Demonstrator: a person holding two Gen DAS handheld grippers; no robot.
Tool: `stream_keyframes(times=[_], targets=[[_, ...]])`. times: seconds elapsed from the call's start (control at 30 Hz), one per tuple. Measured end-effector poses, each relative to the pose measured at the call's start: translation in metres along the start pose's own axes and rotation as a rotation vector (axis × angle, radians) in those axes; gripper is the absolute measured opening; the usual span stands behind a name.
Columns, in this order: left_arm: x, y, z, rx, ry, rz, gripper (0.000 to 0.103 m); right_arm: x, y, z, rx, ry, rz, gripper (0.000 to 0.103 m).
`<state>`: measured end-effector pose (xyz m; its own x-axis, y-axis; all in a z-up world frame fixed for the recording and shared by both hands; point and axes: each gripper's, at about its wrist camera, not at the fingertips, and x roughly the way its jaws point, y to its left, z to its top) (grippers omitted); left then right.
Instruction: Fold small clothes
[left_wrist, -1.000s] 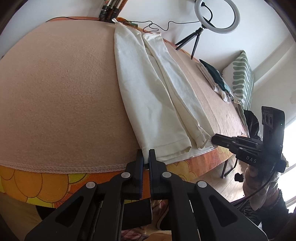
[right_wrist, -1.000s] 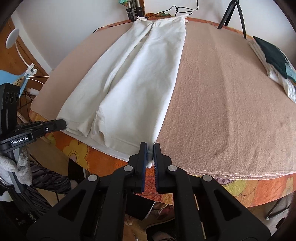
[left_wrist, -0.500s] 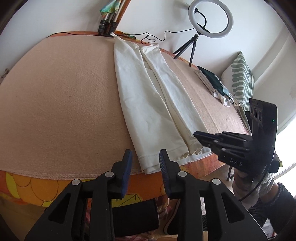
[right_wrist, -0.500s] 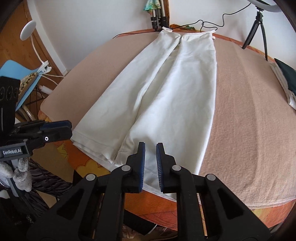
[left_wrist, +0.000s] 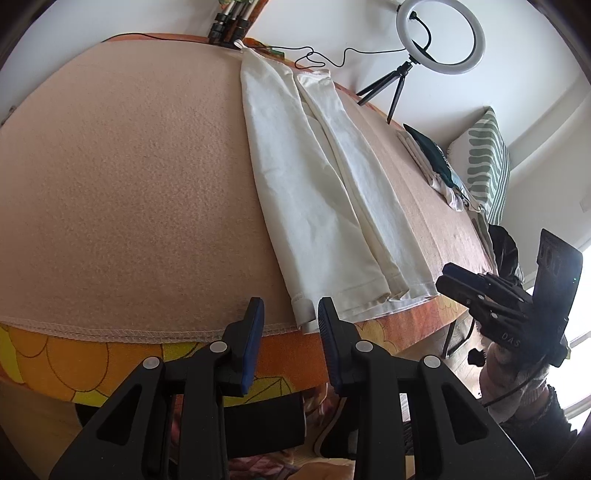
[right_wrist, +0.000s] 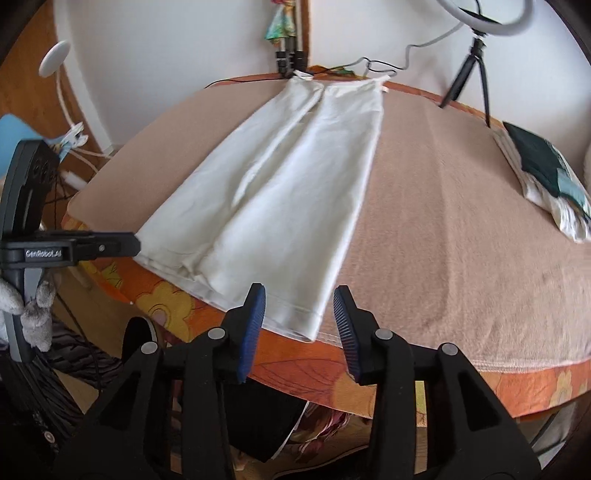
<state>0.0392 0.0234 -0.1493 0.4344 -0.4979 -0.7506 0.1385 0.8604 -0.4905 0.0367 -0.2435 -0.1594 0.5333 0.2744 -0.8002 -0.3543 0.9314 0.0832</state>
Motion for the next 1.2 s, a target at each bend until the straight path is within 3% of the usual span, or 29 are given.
stream_keyframes(times=[0.13, 0.37, 0.43, 0.53, 0.63, 0.87, 1.2], targets=[[0.002, -0.001, 0.0, -0.012, 0.008, -0.023, 0.028, 0.007, -0.034, -0.004, 0.154, 0.037, 0.083, 0.041], [0.006, -0.005, -0.002, 0.003, 0.032, -0.075, 0.025, 0.019, -0.042, -0.007, 0.226, 0.069, 0.21, 0.041], [0.008, -0.004, -0.003, -0.004, 0.045, -0.093, 0.005, 0.021, -0.04, -0.005, 0.219, 0.068, 0.211, 0.04], [0.011, 0.0, -0.002, -0.032, 0.048, -0.11, 0.004, 0.028, -0.035, -0.003, 0.219, 0.092, 0.258, 0.016], [0.006, 0.002, -0.001, -0.051, 0.032, -0.137, 0.003, 0.03, -0.033, -0.003, 0.231, 0.095, 0.282, 0.009], [-0.007, -0.004, 0.011, -0.087, 0.0, -0.203, 0.003, 0.021, -0.058, 0.006, 0.433, 0.051, 0.454, 0.007], [-0.018, -0.015, 0.067, -0.061, -0.077, -0.19, 0.003, 0.016, -0.068, 0.055, 0.481, -0.033, 0.465, 0.007]])
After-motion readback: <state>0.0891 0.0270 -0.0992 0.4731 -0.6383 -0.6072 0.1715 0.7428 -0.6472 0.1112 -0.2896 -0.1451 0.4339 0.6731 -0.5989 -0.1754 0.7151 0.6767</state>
